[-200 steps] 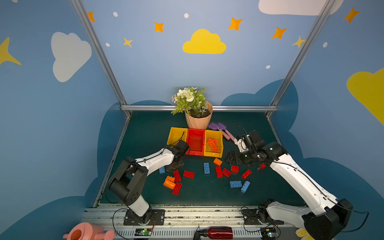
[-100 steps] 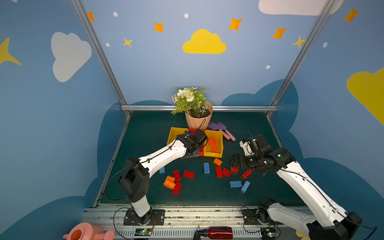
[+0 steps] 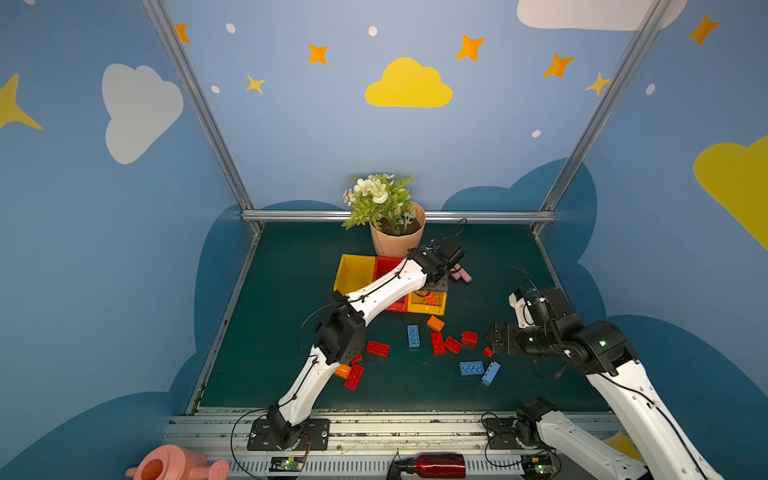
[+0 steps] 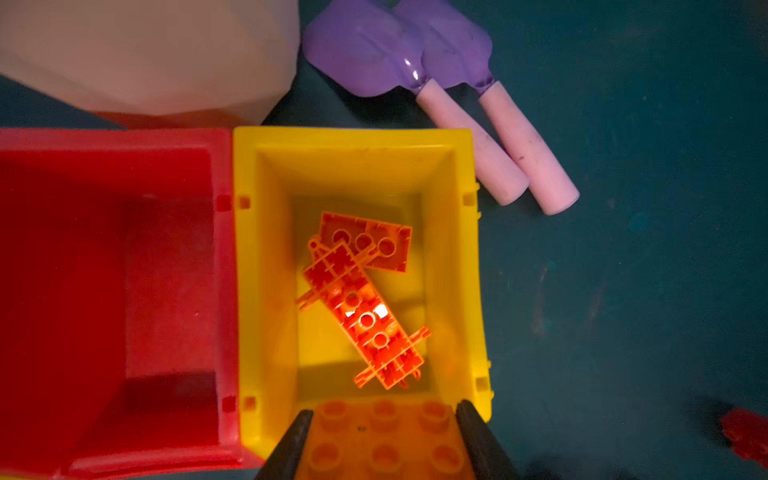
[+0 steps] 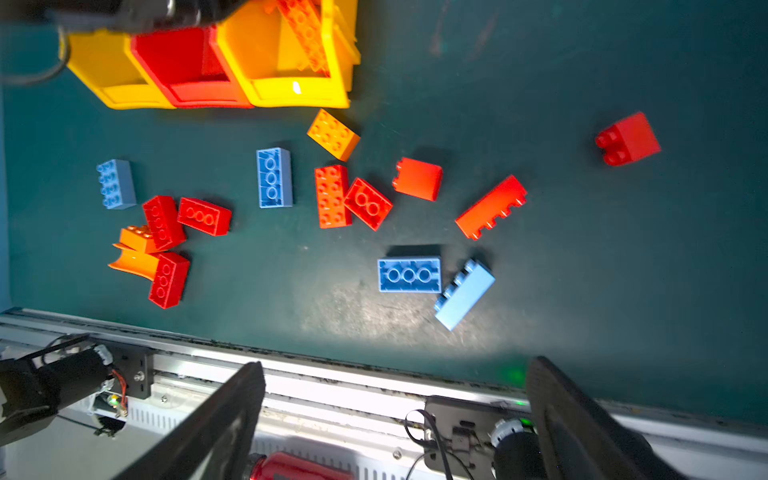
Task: Sort the legos into containers by color
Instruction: 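Carry the orange brick with the left gripper over the yellow bin by the shovels, then open the left gripper to drop the brick into the bin, then move the left gripper back down to the orange curved piece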
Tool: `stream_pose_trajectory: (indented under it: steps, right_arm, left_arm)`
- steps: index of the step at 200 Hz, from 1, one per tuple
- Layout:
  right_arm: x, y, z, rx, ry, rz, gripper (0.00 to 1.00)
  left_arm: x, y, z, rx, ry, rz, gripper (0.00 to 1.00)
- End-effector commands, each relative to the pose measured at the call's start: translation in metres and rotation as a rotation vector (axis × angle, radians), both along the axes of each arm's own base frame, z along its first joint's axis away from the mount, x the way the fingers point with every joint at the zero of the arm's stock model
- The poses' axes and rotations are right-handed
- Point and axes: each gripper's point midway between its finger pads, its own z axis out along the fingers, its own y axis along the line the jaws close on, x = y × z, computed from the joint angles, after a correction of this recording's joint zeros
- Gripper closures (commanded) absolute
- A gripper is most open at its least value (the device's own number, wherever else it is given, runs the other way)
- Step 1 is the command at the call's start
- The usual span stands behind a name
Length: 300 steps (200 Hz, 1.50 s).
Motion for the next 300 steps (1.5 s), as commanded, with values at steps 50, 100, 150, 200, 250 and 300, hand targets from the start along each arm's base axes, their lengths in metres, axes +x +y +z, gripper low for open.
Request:
stream_pose_trajectory:
  steps: [50,100,150,200,250,300]
  right_arm:
    - [-0.021,-0.028,0.013,-0.033,-0.019,-0.101,0.04]
    - [-0.018,-0.025,0.012,-0.018,-0.02,-0.1,0.04]
    - [-0.011,-0.018,0.007,-0.008,-0.007,-0.081,0.04]
    - [-0.004,0.0,0.001,0.047,0.007,-0.019,0.04]
    - [0.01,0.022,0.0,0.094,0.015,0.071,0.04]
    - [0.012,0.037,-0.004,0.136,0.043,0.128,0.04]
  left_arm:
    - [0.026,-0.001,-0.017,0.019,0.03,-0.011,0.56]
    - [0.036,-0.007,-0.018,-0.045,0.032,-0.056,0.33]
    - [0.031,-0.009,0.032,-0.119,-0.017,-0.053,0.31]
    - [-0.008,0.051,0.061,-0.016,-0.036,0.033,0.29]
    - [-0.1,0.161,0.029,0.008,0.039,0.307,0.23]
    - [-0.191,0.236,-0.015,-0.076,0.094,0.595,0.24]
